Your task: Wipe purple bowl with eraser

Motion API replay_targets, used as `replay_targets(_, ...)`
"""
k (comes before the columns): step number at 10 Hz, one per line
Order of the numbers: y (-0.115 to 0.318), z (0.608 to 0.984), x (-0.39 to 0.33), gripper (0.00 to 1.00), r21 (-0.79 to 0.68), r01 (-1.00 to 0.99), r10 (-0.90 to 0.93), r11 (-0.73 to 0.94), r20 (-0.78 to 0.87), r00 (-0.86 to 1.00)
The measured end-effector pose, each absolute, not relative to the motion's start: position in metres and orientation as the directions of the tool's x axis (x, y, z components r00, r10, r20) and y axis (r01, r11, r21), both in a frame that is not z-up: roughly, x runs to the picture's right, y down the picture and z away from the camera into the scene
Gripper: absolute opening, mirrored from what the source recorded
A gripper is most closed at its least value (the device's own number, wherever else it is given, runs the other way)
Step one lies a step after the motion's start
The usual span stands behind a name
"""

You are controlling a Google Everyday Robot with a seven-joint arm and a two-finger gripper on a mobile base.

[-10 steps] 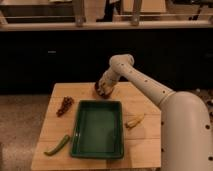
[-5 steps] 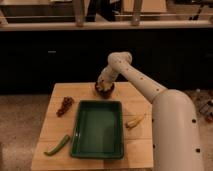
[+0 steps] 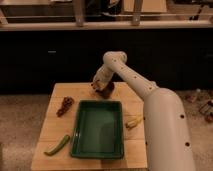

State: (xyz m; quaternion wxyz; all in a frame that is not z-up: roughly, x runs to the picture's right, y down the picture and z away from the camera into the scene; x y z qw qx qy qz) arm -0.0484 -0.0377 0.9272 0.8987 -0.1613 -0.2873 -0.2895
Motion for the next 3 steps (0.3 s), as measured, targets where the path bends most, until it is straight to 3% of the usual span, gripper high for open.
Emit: replay_targets(3, -0.0241, 0.9179, -0.0509, 0.0, -0.117, 0.638, -0.438, 0.761, 0.633, 0.639)
